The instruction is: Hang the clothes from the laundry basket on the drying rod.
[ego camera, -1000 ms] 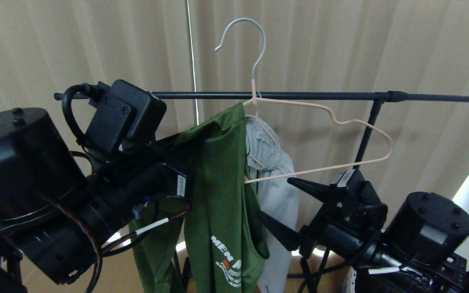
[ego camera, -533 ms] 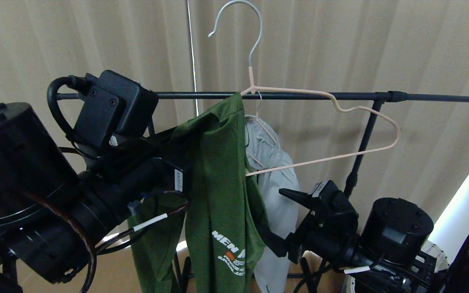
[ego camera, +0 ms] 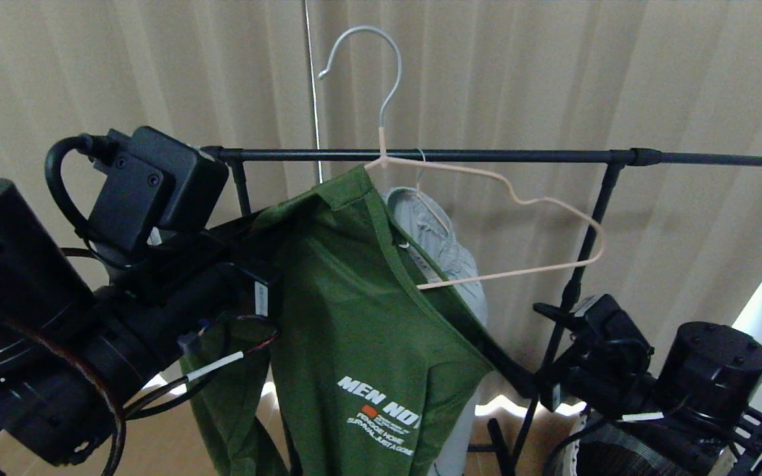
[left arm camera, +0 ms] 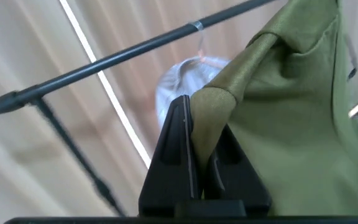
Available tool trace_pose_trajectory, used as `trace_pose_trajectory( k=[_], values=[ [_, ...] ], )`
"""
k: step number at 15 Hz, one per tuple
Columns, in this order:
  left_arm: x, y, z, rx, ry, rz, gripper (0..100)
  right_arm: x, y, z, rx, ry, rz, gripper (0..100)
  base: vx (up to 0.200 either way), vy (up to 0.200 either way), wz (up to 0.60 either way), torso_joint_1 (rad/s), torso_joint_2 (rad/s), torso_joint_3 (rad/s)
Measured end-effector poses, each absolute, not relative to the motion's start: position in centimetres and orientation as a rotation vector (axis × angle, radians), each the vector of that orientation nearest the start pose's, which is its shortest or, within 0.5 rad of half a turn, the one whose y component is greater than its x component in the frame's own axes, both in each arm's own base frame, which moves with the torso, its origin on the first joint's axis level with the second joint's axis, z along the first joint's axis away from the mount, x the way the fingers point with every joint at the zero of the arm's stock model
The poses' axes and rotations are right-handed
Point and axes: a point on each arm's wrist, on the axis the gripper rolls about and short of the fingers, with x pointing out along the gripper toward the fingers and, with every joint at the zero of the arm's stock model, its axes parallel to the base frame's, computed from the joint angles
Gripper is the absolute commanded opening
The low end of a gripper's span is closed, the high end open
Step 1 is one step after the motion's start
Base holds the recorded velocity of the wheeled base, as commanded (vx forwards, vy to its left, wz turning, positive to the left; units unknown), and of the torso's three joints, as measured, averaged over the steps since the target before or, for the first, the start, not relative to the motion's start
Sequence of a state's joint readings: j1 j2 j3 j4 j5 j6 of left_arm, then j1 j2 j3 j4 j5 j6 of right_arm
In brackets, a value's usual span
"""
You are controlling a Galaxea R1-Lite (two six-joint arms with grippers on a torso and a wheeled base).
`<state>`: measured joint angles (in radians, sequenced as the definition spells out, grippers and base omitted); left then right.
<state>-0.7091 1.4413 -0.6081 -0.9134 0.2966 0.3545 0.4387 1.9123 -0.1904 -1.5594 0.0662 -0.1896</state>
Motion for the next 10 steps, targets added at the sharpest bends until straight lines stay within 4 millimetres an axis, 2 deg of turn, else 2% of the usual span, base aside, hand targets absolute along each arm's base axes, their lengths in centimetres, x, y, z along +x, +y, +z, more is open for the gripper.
trace_pose_trajectory(
  k=[3, 5, 7, 10],
  values=[
    [17.8, -13.7, 21.3, 0.396, -0.109, -0.376, 0, 23.4, 7.8, 9.0, -0.227, 0.087, 0.396, 100, 0.0, 0.0, 0.0, 0.0, 0.0, 0.0],
    [17.4, -12.6, 19.9, 0.485, -0.076, -0.36, 0, 24.2, 6.8, 9.9, -0.222, 0.045, 0.343, 100, 0.0, 0.0, 0.0, 0.0, 0.0, 0.0],
    [17.1, -11.5, 18.8, 0.572, -0.044, -0.332, 0, 24.5, 6.4, 10.7, -0.218, 0.008, 0.322, 100, 0.0, 0.0, 0.0, 0.0, 0.0, 0.0],
    [16.9, -11.0, 18.0, 0.599, -0.017, -0.322, 0, 24.3, 6.2, 11.9, -0.214, -0.039, 0.316, 100, 0.0, 0.0, 0.0, 0.0, 0.0, 0.0]
  ],
)
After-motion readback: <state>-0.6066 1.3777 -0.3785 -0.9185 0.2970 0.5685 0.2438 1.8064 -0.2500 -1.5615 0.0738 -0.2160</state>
